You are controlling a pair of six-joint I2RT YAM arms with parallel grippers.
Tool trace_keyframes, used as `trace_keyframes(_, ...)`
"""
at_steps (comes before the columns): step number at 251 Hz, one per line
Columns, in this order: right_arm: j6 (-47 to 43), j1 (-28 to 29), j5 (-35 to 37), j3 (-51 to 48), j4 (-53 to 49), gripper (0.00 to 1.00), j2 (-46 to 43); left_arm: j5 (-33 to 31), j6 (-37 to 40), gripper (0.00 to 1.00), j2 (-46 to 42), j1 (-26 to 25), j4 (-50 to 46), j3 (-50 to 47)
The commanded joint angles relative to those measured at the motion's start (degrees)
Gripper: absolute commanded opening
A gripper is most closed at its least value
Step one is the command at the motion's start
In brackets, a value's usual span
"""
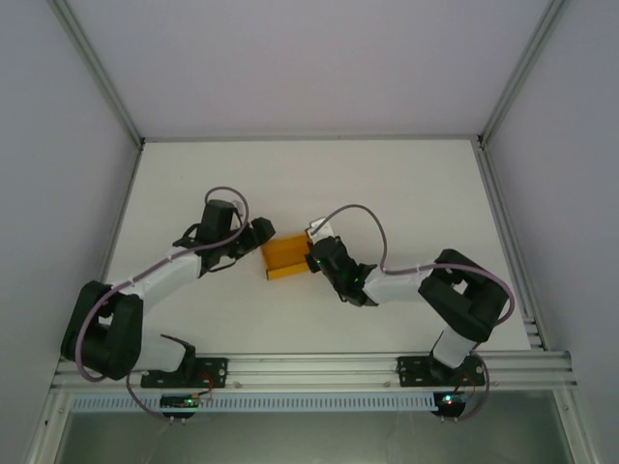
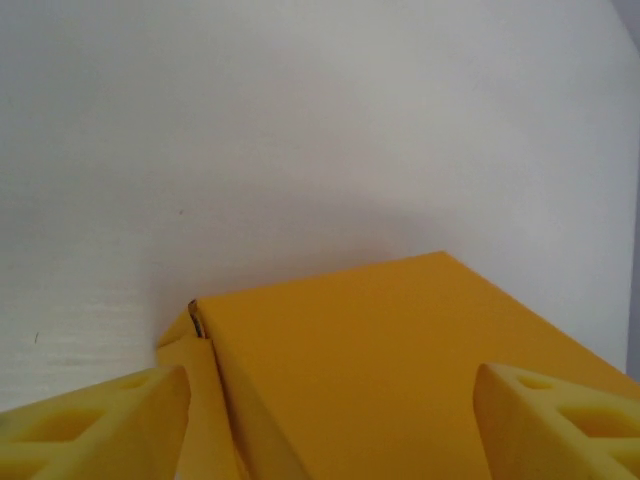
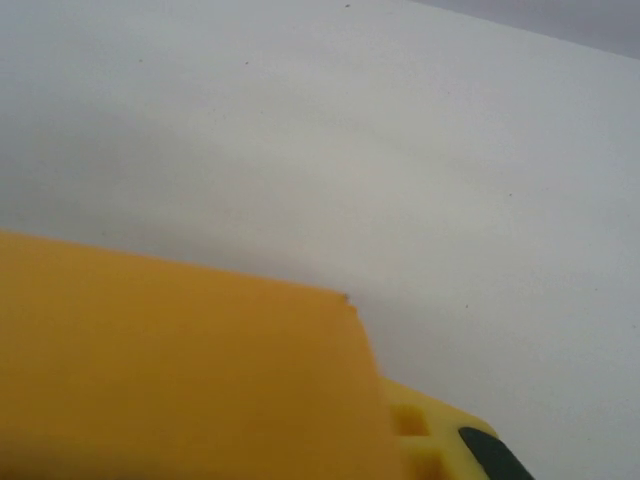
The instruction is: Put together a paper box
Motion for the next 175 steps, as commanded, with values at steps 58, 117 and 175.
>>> trace_keyframes(58, 0.69, 2.14, -2.34, -4.46, -7.29, 0.34, -5.45, 1.48, -0.27, 0.64, 3.59, 0.42, 3.17, -5.03)
trace_keyframes(117, 7.95, 1.91, -6.84, -9.22, -20.49, 0.6, -15.62, -0.05, 0.17, 0.56, 4.01, 0.6, 5.26, -7.46)
trace_keyframes(175, 9.6, -3.97, -10.94, -14.04, -26.52, 0.9, -24.68, 0.36, 1.41, 0.4, 7.37, 0.81, 7.8, -7.99)
